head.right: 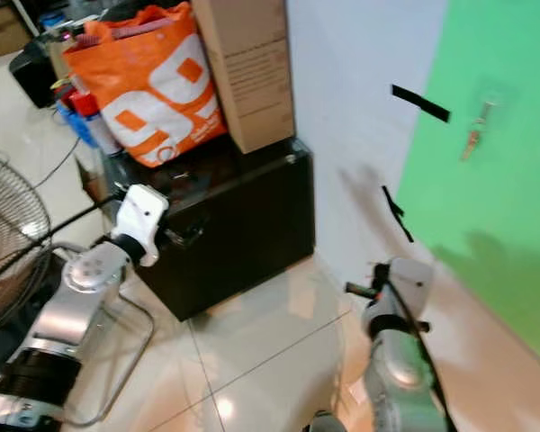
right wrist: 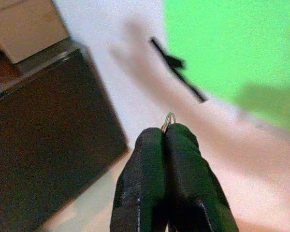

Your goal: Hang keys on a hook

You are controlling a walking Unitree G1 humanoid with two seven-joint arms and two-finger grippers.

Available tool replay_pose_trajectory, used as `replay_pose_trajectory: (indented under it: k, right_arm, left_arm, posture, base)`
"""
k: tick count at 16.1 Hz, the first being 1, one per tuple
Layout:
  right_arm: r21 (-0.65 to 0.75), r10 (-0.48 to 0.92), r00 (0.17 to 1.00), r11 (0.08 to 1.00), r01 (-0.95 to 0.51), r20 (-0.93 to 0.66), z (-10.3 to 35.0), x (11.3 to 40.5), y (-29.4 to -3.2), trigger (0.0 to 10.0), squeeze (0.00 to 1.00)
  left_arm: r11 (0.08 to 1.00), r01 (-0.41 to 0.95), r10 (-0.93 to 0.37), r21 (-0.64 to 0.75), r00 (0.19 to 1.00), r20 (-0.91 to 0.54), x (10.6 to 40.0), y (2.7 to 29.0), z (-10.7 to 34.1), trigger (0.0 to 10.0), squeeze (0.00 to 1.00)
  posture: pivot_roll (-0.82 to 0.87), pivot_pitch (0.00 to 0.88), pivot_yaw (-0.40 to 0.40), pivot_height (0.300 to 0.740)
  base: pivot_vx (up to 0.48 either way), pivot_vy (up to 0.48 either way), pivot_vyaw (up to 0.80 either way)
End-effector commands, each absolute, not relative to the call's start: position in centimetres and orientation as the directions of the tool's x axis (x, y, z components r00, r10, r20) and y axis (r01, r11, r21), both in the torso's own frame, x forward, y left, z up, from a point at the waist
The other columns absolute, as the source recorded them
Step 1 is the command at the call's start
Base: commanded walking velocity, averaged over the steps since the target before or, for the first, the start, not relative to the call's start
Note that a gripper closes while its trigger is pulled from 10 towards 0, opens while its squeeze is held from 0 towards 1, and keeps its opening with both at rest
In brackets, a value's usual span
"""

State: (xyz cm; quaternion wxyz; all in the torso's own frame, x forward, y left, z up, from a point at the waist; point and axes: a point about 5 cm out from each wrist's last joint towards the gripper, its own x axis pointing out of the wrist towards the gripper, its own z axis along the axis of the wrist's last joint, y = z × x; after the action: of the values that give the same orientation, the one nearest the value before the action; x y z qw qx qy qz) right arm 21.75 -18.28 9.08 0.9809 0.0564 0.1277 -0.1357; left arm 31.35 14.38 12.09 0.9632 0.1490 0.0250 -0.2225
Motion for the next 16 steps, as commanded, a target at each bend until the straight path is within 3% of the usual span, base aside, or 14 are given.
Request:
replay_pose_trajectory:
  k: [1, 5, 16]
  right_arm:
    - [0.080, -0.250, 0.931, 0.957, 0.280, -0.267, 9.2, 21.6, -18.2, 10.0, 0.00]
    - [0.070, -0.188, 0.946, 0.975, 0.213, -0.264, 9.7, 23.1, -17.9, 10.0, 0.00]
    - [0.091, -0.156, 0.951, 0.978, 0.186, -0.269, 9.7, 23.4, -17.1, 10.0, 0.00]
  left_arm:
    - [0.868, 0.414, -0.396, 0.275, 0.910, -0.119, 31.5, 14.9, 12.0, 10.0, 0.04]
    - [0.900, 0.359, -0.342, 0.247, 0.933, -0.111, 30.8, 15.4, 11.3, 10.0, 0.04]
    - [0.892, 0.368, -0.348, 0.263, 0.930, -0.121, 30.2, 15.8, 11.1, 10.0, 0.04]
  posture:
    - [-0.18, 0.000, 0.193, 0.740]
    - [-0.14, 0.000, 0.078, 0.740]
    - [-0.11, 0.000, 0.060, 0.740]
  base:
    - [0.000, 0.000, -0.80]
    - [0.000, 0.000, -0.80]
    - [0.000, 0.000, -0.80]
